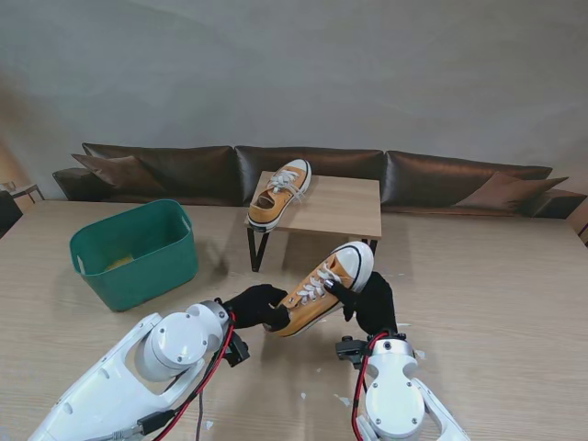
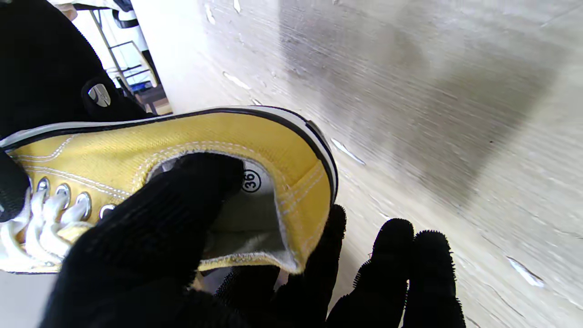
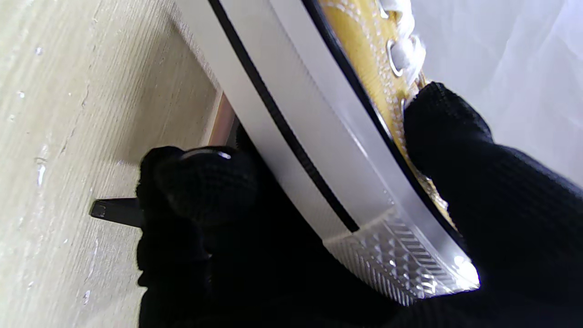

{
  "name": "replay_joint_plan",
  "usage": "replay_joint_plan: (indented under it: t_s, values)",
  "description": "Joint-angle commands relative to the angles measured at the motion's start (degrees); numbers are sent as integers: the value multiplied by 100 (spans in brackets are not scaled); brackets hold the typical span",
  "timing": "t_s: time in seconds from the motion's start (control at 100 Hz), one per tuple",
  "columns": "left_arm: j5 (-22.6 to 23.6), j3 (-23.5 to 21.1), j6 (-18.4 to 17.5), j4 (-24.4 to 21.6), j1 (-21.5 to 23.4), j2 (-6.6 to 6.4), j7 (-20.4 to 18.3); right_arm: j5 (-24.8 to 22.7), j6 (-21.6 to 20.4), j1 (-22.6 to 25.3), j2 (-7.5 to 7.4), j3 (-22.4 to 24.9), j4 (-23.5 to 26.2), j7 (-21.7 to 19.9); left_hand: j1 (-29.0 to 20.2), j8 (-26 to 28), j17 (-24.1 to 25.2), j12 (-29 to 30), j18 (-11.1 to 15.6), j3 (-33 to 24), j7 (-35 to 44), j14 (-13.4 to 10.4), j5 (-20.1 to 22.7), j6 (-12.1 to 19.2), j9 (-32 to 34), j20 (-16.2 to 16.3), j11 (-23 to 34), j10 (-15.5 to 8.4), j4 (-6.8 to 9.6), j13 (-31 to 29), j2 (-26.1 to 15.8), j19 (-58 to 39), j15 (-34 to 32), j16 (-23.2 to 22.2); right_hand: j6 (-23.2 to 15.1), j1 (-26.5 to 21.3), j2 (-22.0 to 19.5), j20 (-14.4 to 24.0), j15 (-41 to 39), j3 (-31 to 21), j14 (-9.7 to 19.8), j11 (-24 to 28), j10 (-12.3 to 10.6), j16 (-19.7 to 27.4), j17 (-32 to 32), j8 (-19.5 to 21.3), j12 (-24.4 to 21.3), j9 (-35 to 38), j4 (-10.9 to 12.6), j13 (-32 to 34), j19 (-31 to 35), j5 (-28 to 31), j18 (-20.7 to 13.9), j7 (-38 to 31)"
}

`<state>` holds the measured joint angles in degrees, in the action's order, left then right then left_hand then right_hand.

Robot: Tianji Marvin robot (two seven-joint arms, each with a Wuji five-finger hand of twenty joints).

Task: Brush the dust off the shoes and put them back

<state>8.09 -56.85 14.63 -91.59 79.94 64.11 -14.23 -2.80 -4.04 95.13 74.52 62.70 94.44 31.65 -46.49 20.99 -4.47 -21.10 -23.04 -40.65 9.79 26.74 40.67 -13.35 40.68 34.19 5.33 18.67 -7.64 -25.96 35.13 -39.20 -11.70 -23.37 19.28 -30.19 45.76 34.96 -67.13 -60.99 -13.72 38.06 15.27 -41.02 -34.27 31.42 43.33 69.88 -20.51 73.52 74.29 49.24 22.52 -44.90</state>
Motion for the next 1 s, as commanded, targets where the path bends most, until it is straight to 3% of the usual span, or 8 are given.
replay_joint_plan:
  t_s: [0.0, 0.23, 0.47, 0.81, 0.99]
  values:
    - [17, -64, 61, -135, 86, -57, -146, 3, -12, 2, -17, 11, 120, -140, 217, -102, 53, 161, 164, 206, -104, -15, -150, 130, -209, -95, -10, 24, 193, 348, -172, 526, 207, 177, -1044, -915, -409, 147, -218, -1400, 415, 386, -222, -113, -1488, 723, 284, 482, 235, 132, 291, 551, -255, -1776]
    - [278, -469, 61, -559, 491, -140, -206, 56, 195, -61, -67, 74, 144, -381, 300, -233, -319, 323, 45, 424, -111, -68, -235, 178, -328, 138, -43, -25, 211, 506, -328, 2069, 362, 342, -979, -953, -468, 202, -250, -1349, 372, 387, -184, -109, -1472, 803, 345, 451, 233, 127, 257, 535, -230, -1750]
    - [589, -863, -129, -882, 823, -173, -118, 67, 416, -121, -134, 118, 180, -682, 366, -220, -315, 331, 46, 544, -76, -91, -164, 173, -296, 382, -29, -72, 200, 495, -438, 2244, 370, 355, -939, -984, -511, 250, -230, -1299, 327, 384, -153, -90, -1418, 840, 380, 421, 251, 124, 218, 526, -207, -1729]
    - [1068, -1173, -320, -1063, 1142, -168, 140, 298, 1184, -300, -380, 69, 380, -1911, 268, -186, -363, 318, -14, 814, -35, -62, -53, 88, -171, 575, 0, -9, 223, 407, -792, 2353, 343, 345, -943, -977, -643, 323, -188, -1176, 311, 389, -173, -62, -1311, 895, 412, 345, 260, 119, 201, 477, -214, -1706]
    - [1198, -1216, -313, -1044, 1238, -159, 240, 378, 1552, -403, -461, -88, 385, -2366, 204, -166, -369, 298, -27, 905, -13, -49, 12, 26, -89, 625, 20, 30, 245, 378, -855, 2395, 333, 338, -928, -1000, -748, 400, -138, -1070, 218, 426, -161, -32, -1156, 949, 450, 268, 284, 119, 235, 421, -205, -1679]
